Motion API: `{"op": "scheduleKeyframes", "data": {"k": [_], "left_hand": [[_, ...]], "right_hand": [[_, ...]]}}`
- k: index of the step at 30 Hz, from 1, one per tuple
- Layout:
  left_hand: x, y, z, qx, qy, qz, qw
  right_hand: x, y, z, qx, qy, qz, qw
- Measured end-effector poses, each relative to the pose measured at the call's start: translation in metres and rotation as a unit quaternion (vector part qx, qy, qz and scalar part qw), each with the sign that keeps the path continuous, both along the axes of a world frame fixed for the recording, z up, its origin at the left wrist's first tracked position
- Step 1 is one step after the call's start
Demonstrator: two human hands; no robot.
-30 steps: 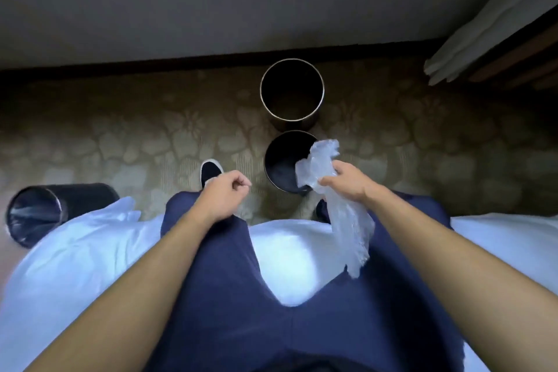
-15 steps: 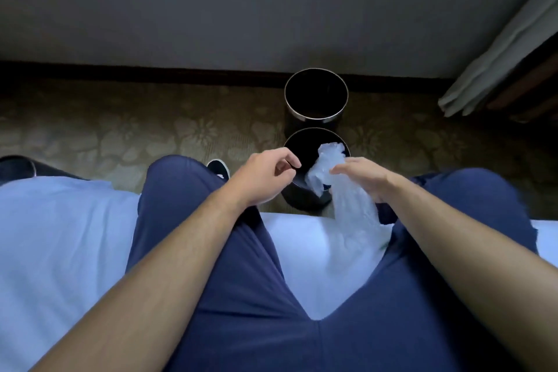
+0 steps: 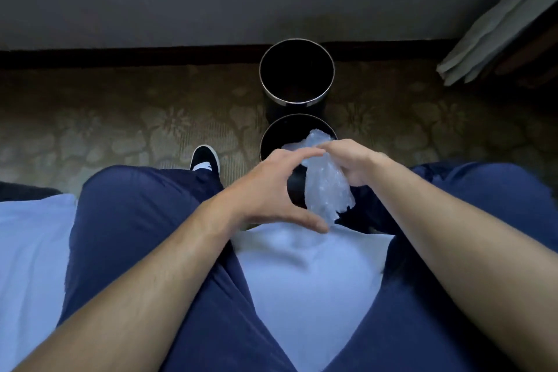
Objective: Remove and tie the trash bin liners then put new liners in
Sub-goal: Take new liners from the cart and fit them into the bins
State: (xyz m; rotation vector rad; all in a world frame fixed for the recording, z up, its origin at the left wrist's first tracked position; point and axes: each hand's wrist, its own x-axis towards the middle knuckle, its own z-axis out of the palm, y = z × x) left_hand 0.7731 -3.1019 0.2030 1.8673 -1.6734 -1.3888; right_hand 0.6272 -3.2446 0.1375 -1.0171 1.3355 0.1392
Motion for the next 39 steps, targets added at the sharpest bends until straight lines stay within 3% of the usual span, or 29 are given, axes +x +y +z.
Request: {"op": "scheduleKeyframes", "data": {"k": [3, 6, 9, 12, 16, 22, 27, 30, 33, 36, 39], "left_hand": [[-0.018, -0.025, -0.03, -0.031, -0.089, 0.009, 0.996], [-0.017, -0.058, -0.061, -0.077, -0.126, 0.112, 0.983], [0.002, -0.086, -0.082, 0.023, -0.003, 0.224, 0.974], [0.018, -0.104, -0.097, 0.107, 0.099, 0.271, 0.951], [0.029, -0.116, -0.117, 0.14, 0.126, 0.287, 0.939], [0.035, -0.12, -0.124, 0.161, 0.183, 0.299, 0.923], [0.039, -0.122, -0.122, 0.126, 0.03, 0.351, 0.927], [0.055, -0.12, -0.123, 0.145, -0.185, 0.323, 0.917], [0.07, -0.117, -0.117, 0.208, -0.378, 0.244, 0.869], [0.074, -0.112, -0.111, 0.268, -0.43, 0.195, 0.84], [0.071, -0.113, -0.105, 0.29, -0.42, 0.168, 0.843]], "right_hand": [[0.01, -0.023, -0.004, 0.042, 0.005, 0.018, 0.999], [0.014, -0.047, 0.002, 0.05, 0.006, 0.046, 0.998], [0.009, -0.075, -0.001, 0.024, -0.023, 0.01, 0.999], [0.004, -0.093, 0.001, -0.056, -0.011, 0.106, 0.993], [0.007, -0.095, -0.008, -0.183, 0.107, 0.285, 0.935], [0.013, -0.081, -0.041, -0.2, 0.202, 0.259, 0.923], [0.014, -0.081, -0.049, -0.239, 0.244, 0.261, 0.903], [0.007, -0.081, -0.04, -0.181, 0.31, 0.316, 0.878], [0.0, -0.08, -0.034, -0.124, 0.356, 0.345, 0.859], [-0.001, -0.082, -0.029, -0.109, 0.375, 0.338, 0.856], [0.002, -0.083, -0.03, -0.13, 0.378, 0.334, 0.854]]}}
